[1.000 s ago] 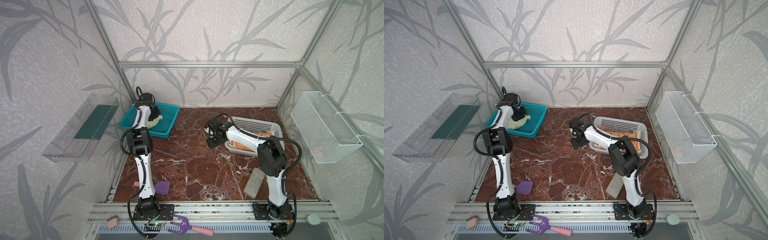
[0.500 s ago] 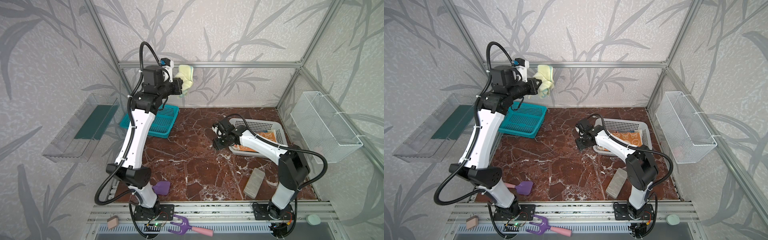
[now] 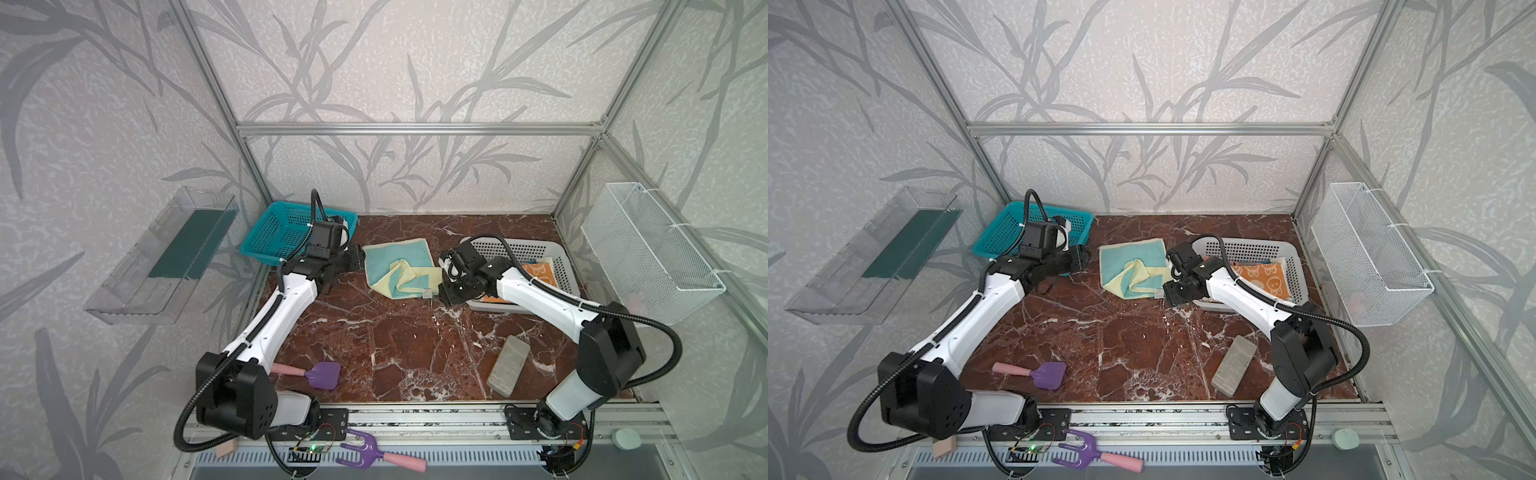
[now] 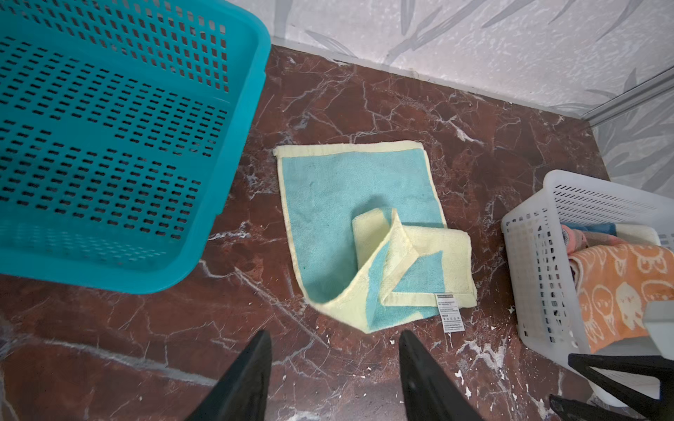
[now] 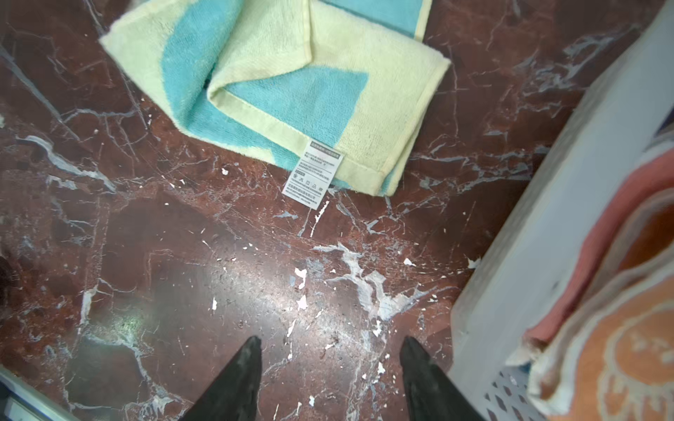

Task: Fold and stack the towels
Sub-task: 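Lift the yellow-and-blue towel out and pass a corner to the right gripper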

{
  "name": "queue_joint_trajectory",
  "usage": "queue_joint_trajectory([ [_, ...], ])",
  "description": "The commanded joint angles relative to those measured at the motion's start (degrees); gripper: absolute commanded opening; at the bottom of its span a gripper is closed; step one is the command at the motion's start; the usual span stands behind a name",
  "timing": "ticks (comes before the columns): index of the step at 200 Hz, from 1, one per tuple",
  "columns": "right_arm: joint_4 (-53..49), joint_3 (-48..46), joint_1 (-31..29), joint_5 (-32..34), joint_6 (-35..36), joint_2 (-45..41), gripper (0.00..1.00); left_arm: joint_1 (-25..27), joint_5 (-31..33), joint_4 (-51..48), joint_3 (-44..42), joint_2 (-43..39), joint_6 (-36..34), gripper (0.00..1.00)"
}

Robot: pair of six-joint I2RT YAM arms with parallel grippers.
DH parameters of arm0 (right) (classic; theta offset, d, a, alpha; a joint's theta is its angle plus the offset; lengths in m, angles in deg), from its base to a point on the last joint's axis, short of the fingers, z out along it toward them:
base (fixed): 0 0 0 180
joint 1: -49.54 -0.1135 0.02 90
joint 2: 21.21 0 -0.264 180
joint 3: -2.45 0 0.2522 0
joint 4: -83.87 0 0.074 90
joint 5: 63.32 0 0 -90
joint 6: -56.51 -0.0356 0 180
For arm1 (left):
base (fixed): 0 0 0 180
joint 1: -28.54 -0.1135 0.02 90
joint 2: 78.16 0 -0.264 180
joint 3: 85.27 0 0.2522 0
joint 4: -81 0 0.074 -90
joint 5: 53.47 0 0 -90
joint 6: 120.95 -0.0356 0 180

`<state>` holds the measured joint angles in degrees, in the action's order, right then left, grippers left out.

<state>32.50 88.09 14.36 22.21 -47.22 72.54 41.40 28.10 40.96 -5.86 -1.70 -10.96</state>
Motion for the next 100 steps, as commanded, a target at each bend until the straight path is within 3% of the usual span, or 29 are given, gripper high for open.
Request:
queue_joint_trajectory([
  [1, -0.66, 1.35, -0.18, -1.77, -0.85, 0.2, 0.58, 1.33, -1.32, 3.26, -3.58, -1.28, -2.24, 0.51],
  [22, -1.72, 3.07, -0.22, -1.08, -1.13, 2.85, 0.55, 4.99, -3.34, 6.08, -4.78, 4.69, -4.75, 0.51],
  [53, -3.81, 8.03, -0.24, 0.62, 0.81, 8.6, 0.48, 7.53, -3.51, 5.89, 2.2, 17.6, -6.82, 0.51],
  [100, -9.6, 18.99, -0.14, 4.7, 2.51, 18.9, 0.53, 7.9, -5.06, 2.09, 16.32, 32.23, -9.53, 0.54],
])
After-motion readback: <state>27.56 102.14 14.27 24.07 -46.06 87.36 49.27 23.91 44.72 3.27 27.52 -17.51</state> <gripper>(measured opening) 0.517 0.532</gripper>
